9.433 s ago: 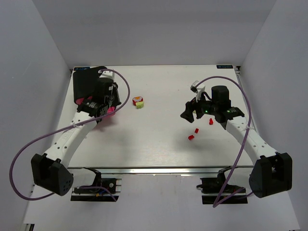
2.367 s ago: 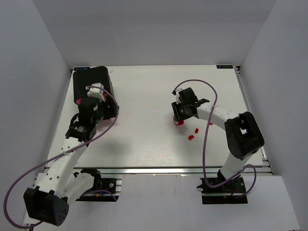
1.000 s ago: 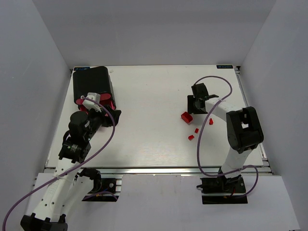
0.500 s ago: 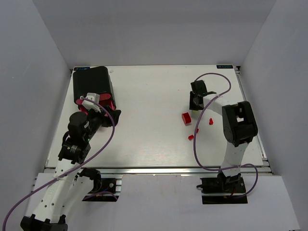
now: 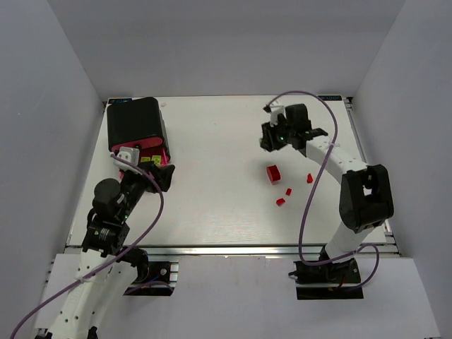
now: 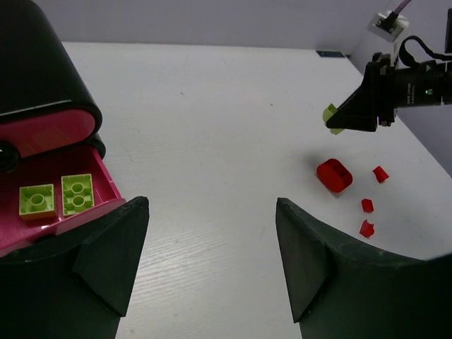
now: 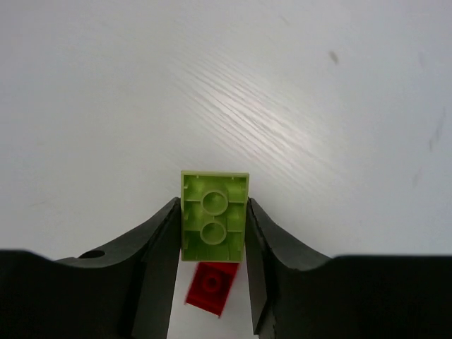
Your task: Sort the legos into containers by color
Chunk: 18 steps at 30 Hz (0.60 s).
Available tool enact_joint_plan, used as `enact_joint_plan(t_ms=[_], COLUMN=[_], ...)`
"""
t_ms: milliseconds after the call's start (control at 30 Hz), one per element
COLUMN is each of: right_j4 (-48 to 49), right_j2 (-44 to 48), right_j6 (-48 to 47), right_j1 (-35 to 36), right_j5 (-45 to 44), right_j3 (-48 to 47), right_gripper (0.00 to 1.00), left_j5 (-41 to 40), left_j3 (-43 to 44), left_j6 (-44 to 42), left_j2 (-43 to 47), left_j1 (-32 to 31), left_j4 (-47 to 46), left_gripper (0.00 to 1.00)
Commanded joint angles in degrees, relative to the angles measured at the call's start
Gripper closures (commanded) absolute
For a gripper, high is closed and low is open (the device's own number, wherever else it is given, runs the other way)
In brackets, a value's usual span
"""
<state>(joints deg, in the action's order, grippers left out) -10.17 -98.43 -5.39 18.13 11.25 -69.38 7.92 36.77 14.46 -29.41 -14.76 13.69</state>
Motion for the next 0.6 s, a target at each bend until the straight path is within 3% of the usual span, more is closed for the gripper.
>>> enact_joint_plan(t_ms=[0, 200, 367, 433, 567], right_j4=[0.6, -14.2, -22.2, -20.5, -8.3], right_j2=[0.2, -12.6, -26.9, -29.9, -32.0], right_j6=[-15.0, -28.4, -30.6, -27.7, -25.0], right_j1=[5.5, 18.2, 26.4, 28.5, 32.4], right_j5=[19.2, 22.5, 24.7, 23.2, 21.5], right_j3=[-10.5, -30.3, -54.1, -59.0, -57.2], right_gripper=[1.00, 1.00, 1.00, 1.00, 1.00], left_j5=[-1.7, -12.9, -17.7, -19.3, -21.8], left_j3=[-1.4, -3.9, -4.7, -4.5, -5.1], left_j6=[-0.8, 0.8, 1.1, 1.2, 1.2], left_j2=[4.8, 12.0, 15.3, 16.2, 18.6], left_j1=[-0.3, -0.3, -0.3, -0.3, -0.3], left_j4=[-3.1, -4.6, -4.6, -4.1, -4.1], left_gripper=[0.18, 0.17, 0.16, 0.16, 0.16])
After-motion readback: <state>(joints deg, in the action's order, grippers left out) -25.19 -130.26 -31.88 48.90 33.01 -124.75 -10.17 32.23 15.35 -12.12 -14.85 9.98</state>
